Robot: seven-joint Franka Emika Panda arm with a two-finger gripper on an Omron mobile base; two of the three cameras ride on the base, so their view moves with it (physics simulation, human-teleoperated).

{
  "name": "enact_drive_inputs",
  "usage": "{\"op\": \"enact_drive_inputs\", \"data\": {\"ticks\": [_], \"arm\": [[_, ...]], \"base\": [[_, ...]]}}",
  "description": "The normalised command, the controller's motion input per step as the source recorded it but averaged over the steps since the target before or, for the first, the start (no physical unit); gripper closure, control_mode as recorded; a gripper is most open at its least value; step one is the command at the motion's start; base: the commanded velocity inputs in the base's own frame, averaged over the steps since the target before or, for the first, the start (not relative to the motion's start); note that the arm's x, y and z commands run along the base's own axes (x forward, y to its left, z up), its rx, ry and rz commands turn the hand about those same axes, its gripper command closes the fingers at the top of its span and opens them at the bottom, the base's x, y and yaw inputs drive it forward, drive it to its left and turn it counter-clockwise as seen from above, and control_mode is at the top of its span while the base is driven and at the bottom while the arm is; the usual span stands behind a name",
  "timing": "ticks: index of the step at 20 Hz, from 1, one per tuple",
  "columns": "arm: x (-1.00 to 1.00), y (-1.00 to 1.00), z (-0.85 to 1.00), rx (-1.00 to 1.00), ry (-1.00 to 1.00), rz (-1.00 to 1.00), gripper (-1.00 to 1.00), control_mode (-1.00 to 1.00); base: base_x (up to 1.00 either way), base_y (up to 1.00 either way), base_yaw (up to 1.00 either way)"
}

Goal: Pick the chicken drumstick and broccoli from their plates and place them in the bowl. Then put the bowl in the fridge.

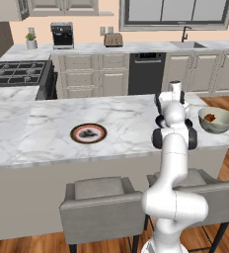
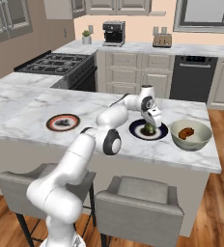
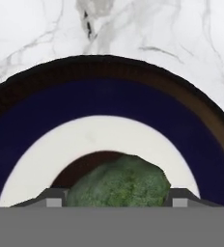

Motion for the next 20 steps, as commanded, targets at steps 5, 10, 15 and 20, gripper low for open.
{"op": "enact_drive_inputs", "data": {"ticks": [5,10,15,20], "arm": [[-0.11,0.02,0.40,0.16,0.16,0.00,1.00,-1.00],[-0.21,0.03,0.55,0.30,0.25,0.05,1.00,-1.00],[-0.40,0.11,0.54,0.17,0.25,0.22,1.00,-1.00],[-0.40,0.28,0.45,0.10,0.23,0.27,1.00,-1.00]], "base": [[0.00,0.00,0.00],[0.00,0.00,0.00],[0.00,0.00,0.00],[0.00,0.00,0.00]]}}
